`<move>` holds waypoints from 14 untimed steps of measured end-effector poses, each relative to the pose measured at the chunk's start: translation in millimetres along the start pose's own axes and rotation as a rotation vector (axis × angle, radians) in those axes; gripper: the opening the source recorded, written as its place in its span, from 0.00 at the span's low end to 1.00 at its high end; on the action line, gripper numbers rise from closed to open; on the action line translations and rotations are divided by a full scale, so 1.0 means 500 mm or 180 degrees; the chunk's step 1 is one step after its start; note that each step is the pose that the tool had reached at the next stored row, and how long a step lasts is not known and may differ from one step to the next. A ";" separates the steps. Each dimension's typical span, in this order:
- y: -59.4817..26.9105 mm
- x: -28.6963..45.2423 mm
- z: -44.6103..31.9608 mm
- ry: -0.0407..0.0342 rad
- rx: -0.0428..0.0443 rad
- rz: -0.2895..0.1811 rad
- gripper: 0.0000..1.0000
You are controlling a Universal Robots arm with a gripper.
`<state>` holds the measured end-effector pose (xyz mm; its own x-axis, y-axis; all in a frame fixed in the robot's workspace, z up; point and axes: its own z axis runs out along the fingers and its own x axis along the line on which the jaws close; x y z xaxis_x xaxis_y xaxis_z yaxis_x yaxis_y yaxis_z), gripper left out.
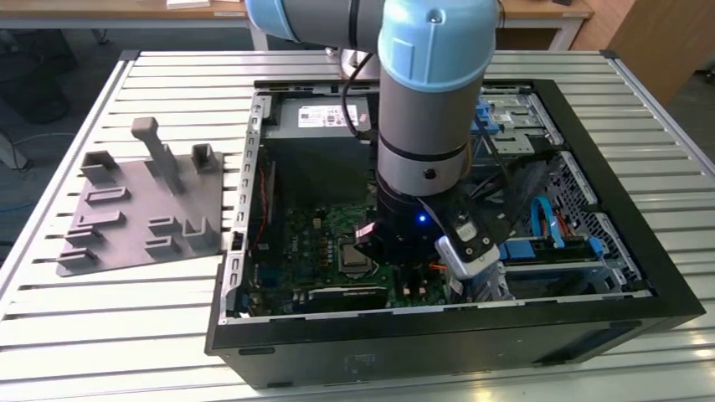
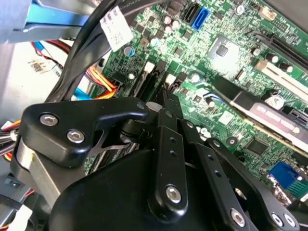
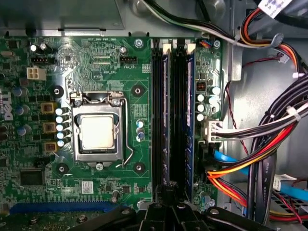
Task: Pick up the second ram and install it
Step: 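Press down the second ram until it locks into place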
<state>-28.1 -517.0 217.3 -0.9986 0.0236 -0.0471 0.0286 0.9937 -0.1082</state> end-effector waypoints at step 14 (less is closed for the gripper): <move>0.014 -0.003 -0.037 0.0002 -0.0013 -0.0002 0.10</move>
<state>-27.4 -508.1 235.1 -0.9987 0.0229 -0.0463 0.0277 0.9942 -0.1043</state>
